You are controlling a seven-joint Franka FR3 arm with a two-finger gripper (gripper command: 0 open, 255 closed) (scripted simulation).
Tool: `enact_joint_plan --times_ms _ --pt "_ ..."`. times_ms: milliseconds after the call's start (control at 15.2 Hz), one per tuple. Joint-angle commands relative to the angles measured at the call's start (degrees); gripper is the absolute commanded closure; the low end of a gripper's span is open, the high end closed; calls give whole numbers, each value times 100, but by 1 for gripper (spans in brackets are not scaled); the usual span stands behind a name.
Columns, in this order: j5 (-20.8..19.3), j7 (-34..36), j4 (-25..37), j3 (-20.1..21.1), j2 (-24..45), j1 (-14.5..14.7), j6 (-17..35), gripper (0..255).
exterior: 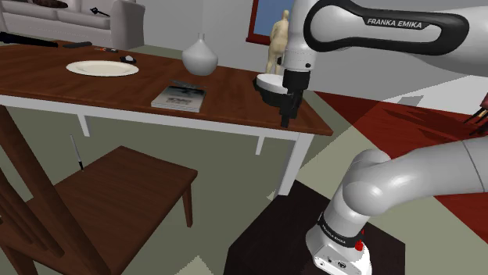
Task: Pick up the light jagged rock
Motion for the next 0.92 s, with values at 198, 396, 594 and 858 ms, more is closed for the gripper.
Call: enact_joint_plan --times_ms 198,396,594,858 --pt "-8 -222 426 -91 670 47 325 0" --pt "11 -444 909 -171 1325 100 577 0" --pt "53 -667 1450 -238 1968 156 756 0" --pt "142 -963 2262 -309 2812 226 887 0"
